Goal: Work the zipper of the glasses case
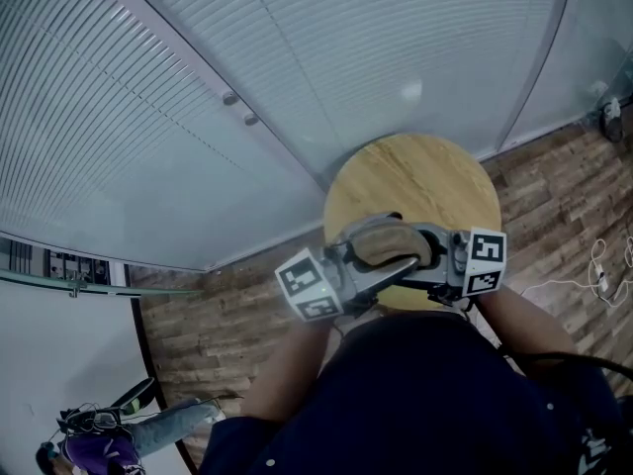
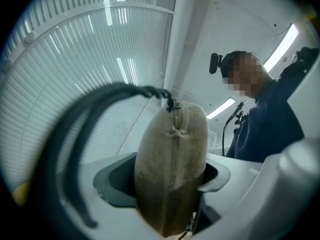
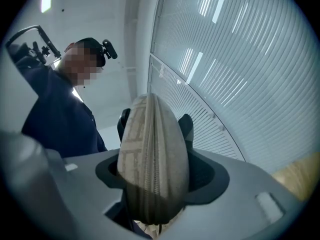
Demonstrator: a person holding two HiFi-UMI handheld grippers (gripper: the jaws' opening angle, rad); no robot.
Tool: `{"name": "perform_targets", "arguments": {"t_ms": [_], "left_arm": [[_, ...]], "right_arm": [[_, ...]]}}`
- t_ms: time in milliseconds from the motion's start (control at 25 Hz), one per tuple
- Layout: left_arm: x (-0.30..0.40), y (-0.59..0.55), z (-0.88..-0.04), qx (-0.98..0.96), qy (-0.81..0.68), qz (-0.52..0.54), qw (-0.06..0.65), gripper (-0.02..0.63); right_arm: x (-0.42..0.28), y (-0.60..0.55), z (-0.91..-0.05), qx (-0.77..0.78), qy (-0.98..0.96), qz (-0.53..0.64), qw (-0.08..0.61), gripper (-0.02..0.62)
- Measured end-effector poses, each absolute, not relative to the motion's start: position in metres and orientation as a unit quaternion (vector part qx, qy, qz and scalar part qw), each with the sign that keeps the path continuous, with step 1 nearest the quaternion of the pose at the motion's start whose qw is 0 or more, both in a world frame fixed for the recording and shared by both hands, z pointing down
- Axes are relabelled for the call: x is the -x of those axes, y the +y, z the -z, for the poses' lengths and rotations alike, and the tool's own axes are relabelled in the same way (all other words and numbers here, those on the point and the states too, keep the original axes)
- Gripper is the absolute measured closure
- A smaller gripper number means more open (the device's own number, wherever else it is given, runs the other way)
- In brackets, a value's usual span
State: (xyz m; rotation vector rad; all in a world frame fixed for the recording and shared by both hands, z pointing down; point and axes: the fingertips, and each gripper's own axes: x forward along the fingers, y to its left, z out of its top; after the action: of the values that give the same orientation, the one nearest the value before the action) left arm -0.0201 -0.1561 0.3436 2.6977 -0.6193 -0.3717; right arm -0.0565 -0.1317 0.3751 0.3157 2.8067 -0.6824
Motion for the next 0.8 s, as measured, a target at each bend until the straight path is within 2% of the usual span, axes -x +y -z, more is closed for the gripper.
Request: {"name": "perform_targets", "arguments": {"t_ms": [280, 440, 800], "left_arm": [[0.026, -0.156, -0.347, -0.955, -0.223, 0.110, 0.163, 0.296], [0.048, -0.164, -0.355, -0.945, -0.258, 0.103, 0.175, 0.296], [0.085, -0.168, -0.411, -0.939, -0.292, -0.072, 0.164, 0.296]], "right_arm": [[0.067, -0.129, -0.379, -0.110, 0.957, 0.245, 0.112, 0.295], [0.061, -0.140, -0.395, -0.078, 0.963, 0.248, 0.076, 0.281], [0.028, -0.187, -0.379, 0.007, 0.967, 0.243, 0.073, 0.284]]}}
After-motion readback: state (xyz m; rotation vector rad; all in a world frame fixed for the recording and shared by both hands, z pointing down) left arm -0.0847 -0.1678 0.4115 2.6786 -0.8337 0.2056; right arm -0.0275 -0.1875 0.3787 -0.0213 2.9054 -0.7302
